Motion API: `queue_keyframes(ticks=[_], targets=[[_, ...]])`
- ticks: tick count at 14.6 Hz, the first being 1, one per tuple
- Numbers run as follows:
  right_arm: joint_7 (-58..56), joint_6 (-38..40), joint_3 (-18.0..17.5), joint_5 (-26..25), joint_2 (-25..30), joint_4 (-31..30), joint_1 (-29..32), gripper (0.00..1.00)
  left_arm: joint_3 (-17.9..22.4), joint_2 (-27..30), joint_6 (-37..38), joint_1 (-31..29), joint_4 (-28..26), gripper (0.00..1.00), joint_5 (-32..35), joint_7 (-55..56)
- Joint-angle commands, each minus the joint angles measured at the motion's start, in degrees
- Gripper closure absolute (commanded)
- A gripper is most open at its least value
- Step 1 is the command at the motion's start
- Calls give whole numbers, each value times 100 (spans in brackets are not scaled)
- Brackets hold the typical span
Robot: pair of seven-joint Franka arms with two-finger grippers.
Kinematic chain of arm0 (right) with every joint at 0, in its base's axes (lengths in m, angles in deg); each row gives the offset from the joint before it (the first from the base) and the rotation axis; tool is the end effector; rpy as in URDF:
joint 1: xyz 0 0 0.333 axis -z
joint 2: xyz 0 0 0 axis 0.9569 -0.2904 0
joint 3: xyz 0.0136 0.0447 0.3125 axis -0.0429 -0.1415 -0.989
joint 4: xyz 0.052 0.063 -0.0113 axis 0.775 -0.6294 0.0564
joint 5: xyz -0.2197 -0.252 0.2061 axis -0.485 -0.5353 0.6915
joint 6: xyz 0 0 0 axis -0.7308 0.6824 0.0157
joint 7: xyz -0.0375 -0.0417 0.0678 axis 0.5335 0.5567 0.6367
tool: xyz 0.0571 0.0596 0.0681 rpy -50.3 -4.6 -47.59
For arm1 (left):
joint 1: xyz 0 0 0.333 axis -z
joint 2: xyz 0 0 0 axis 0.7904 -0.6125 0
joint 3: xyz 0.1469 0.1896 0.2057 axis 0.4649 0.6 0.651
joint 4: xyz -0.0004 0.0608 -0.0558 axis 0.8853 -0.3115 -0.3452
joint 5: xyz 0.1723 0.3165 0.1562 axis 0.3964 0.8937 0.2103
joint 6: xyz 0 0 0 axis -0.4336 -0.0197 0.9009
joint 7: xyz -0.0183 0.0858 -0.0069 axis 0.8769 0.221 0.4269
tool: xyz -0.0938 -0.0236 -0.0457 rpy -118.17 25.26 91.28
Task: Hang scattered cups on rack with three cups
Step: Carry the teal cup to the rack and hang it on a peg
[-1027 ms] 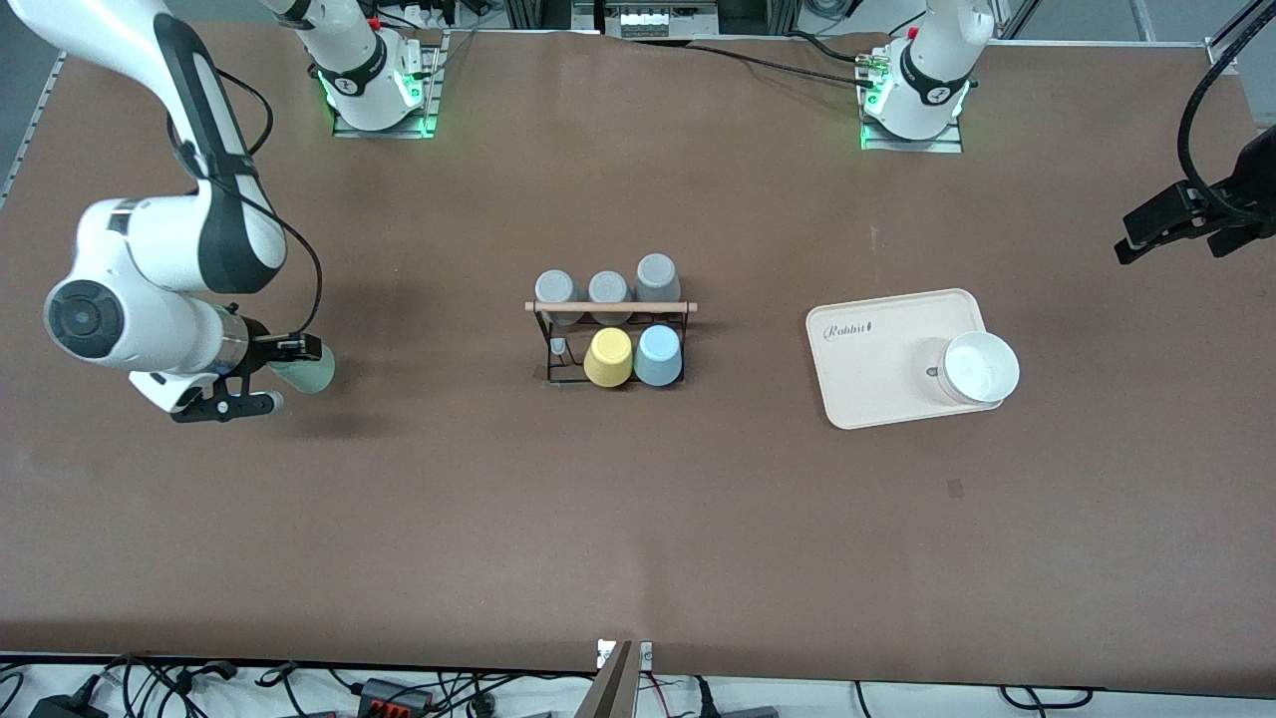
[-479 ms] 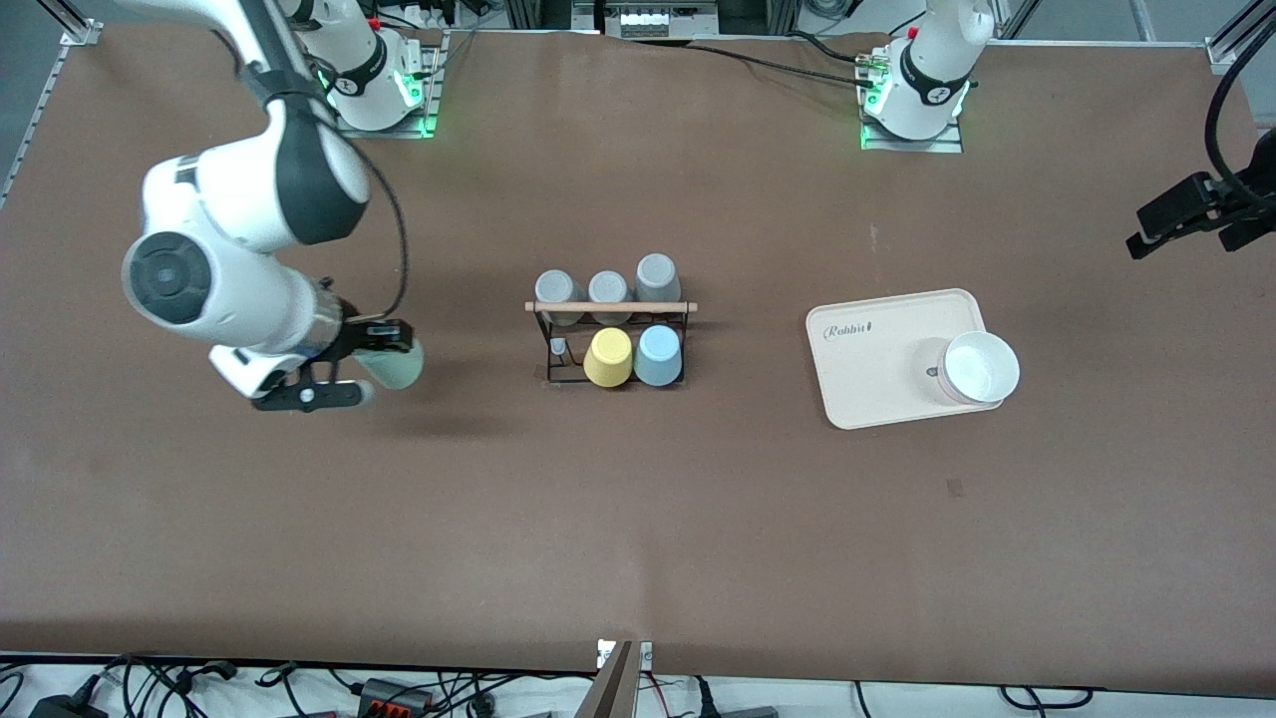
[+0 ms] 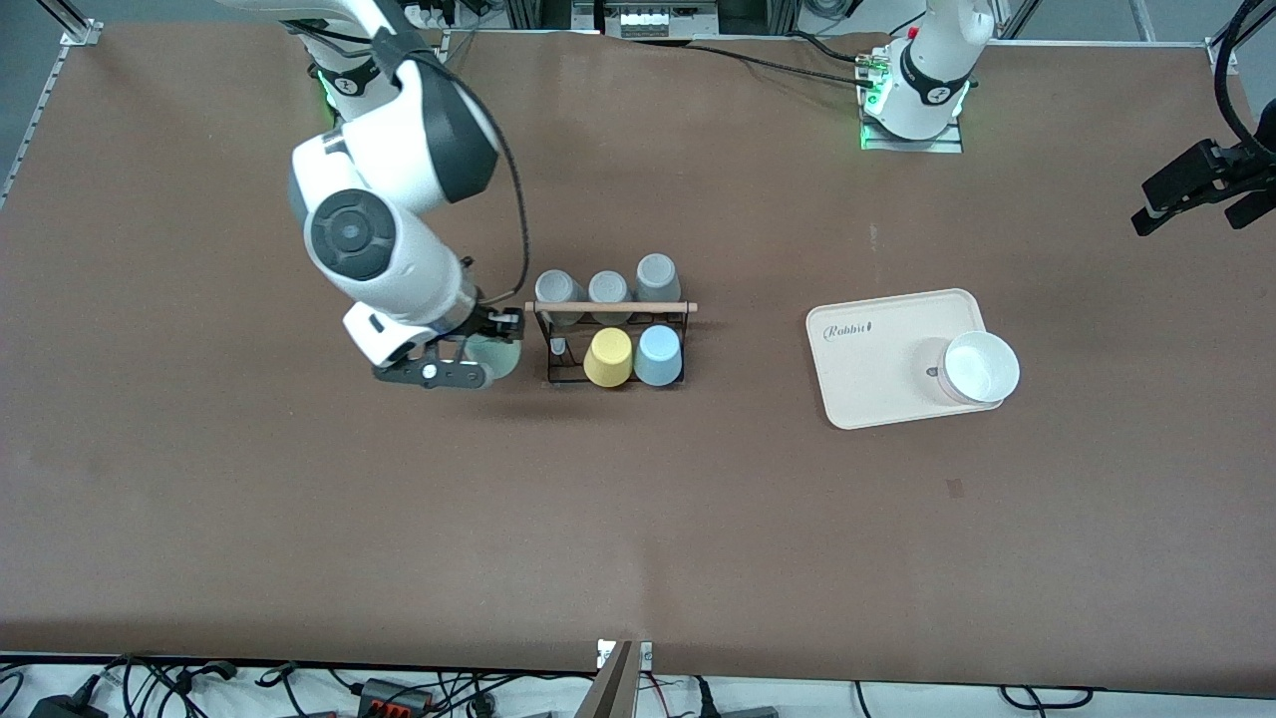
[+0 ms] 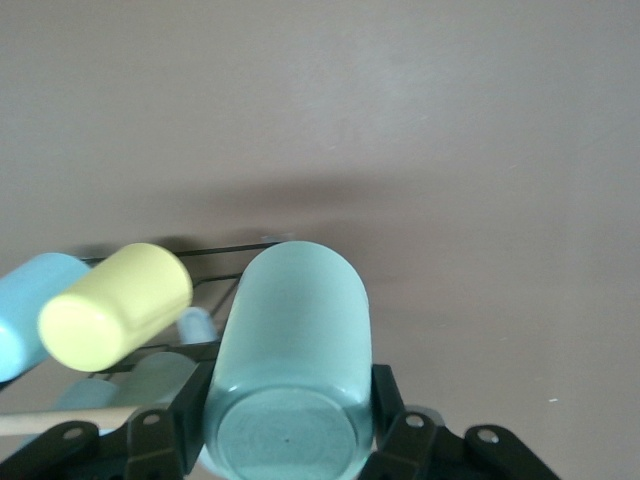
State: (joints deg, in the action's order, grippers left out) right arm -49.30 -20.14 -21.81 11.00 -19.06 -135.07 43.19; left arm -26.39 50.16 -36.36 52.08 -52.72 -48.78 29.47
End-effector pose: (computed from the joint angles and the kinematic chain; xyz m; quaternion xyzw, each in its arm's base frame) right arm 0.5952 0.3445 0.4165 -0.9969 0.0492 0.0601 0.0122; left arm 0.5445 0.0033 0.6788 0.9974 0.0602 0.0342 0.0219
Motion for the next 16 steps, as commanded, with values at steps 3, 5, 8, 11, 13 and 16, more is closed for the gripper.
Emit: queue_keyframes(ticks=[3,5,8,11,13,16], targets=[[712,9,53,17,-671,756,-400,76,5,54,-112,-117,-139,0,-208,-147],[730,-52,44,17,-715,756,-444,76,5,36,-112,-108,-139,0,-208,-156],[730,-114,44,25,-882,756,-461,76,-4,45,-104,-108,-139,0,-208,-156],[756,-167,44,25,-1058,756,-593,76,-4,36,-104,-108,-157,0,-208,-156],[722,-210,44,25,-1146,756,-593,76,-4,28,-104,-99,-157,0,-208,-156],[695,-290,44,43,-1242,748,-593,76,-4,27,-95,-99,-174,0,-208,-156]])
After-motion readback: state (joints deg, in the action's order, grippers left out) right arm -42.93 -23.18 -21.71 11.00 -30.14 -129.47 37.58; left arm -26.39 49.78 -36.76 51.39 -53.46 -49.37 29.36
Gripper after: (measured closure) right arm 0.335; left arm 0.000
